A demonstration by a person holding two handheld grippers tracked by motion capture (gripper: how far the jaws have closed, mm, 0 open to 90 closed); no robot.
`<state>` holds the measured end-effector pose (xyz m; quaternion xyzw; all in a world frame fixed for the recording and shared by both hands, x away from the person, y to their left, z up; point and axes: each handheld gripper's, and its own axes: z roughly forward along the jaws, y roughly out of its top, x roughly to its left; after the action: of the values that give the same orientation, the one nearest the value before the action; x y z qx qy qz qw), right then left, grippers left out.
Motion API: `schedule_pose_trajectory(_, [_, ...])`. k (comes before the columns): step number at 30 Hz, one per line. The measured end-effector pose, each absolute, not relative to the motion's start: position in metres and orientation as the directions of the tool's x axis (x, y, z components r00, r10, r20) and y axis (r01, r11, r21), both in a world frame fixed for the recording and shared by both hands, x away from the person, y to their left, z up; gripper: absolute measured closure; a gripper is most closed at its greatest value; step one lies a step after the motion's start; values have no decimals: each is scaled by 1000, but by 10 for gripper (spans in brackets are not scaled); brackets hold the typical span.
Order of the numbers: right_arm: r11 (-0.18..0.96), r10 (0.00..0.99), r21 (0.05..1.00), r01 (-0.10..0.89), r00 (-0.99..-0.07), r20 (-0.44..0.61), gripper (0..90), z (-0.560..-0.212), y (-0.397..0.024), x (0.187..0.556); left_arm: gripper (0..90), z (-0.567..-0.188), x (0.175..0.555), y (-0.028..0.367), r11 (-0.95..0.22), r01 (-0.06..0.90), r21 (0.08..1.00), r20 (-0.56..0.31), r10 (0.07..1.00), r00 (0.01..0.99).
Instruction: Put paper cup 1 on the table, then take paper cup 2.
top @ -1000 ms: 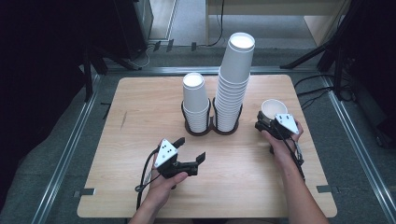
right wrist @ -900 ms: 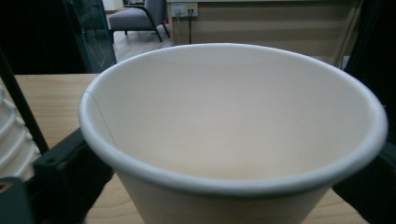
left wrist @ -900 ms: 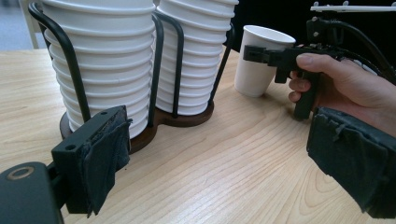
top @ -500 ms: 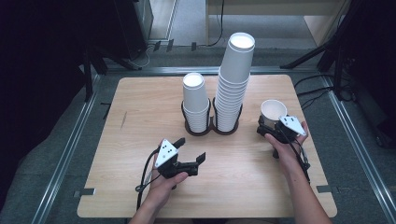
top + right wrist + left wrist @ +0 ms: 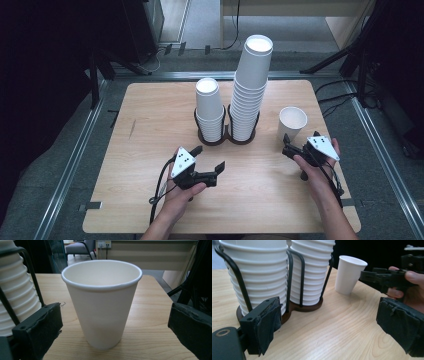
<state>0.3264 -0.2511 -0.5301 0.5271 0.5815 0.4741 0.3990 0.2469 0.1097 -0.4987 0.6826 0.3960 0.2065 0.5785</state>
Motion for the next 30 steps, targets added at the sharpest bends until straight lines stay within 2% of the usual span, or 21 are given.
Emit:
schedule_pose_trajectory(9, [-14,985,984,180,-167,45,0,-498,-247,316,61,-485,254,101,2,284,959,-179,780,600])
schedule_pose_trajectory(12, [-16,974,991,135,-223,46,0,-469,-240,312,60,-479,260,93,-3,278,961,-171,781,601])
schedule_pose_trajectory(20, [1,955,998,67,-296,19,0,-413,-216,306,31,-467,272,85,-1,266,964,-164,784,599])
schedule_pose_trajectory(27, [-7,935,999,39,-353,20,0,-386,-199,306,31,-455,282,76,-23,244,969,-131,795,593])
schedule_pose_trajectory(30, [-12,914,1000,-6,-405,8,0,-369,-189,306,31,-452,288,73,-39,235,971,-108,806,581])
